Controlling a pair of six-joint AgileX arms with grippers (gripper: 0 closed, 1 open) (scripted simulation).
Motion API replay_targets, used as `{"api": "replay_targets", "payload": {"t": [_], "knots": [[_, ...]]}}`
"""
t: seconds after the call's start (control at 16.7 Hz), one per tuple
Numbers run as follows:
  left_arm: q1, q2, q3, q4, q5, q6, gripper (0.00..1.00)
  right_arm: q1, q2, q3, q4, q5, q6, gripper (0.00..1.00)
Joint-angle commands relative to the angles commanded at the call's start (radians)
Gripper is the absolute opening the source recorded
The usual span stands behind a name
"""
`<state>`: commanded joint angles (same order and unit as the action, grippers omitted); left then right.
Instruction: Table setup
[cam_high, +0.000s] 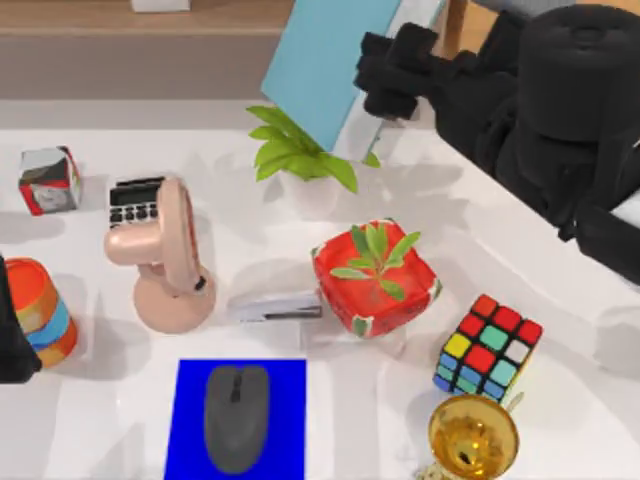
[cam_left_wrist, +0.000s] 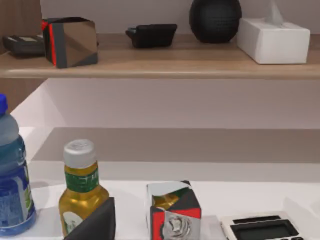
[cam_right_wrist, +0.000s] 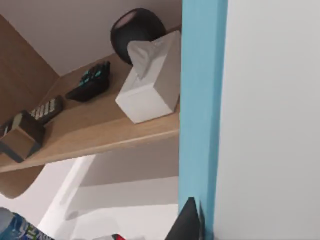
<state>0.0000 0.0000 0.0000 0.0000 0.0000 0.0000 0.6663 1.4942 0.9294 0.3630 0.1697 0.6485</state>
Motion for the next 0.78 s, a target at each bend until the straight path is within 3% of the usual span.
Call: {"api": "replay_targets", "payload": {"t": [0.3, 0.78], "knots": [[0.000, 0.000, 0.000, 0.000, 0.000, 0.000, 1.00, -0.219, -0.128, -0.196, 0.012, -0.200, 0.224, 0.00], [0.000, 0.000, 0.000, 0.000, 0.000, 0.000, 1.00, -0.748, -0.021, -0.265, 0.062, -0.463, 0.570, 0.00]]}}
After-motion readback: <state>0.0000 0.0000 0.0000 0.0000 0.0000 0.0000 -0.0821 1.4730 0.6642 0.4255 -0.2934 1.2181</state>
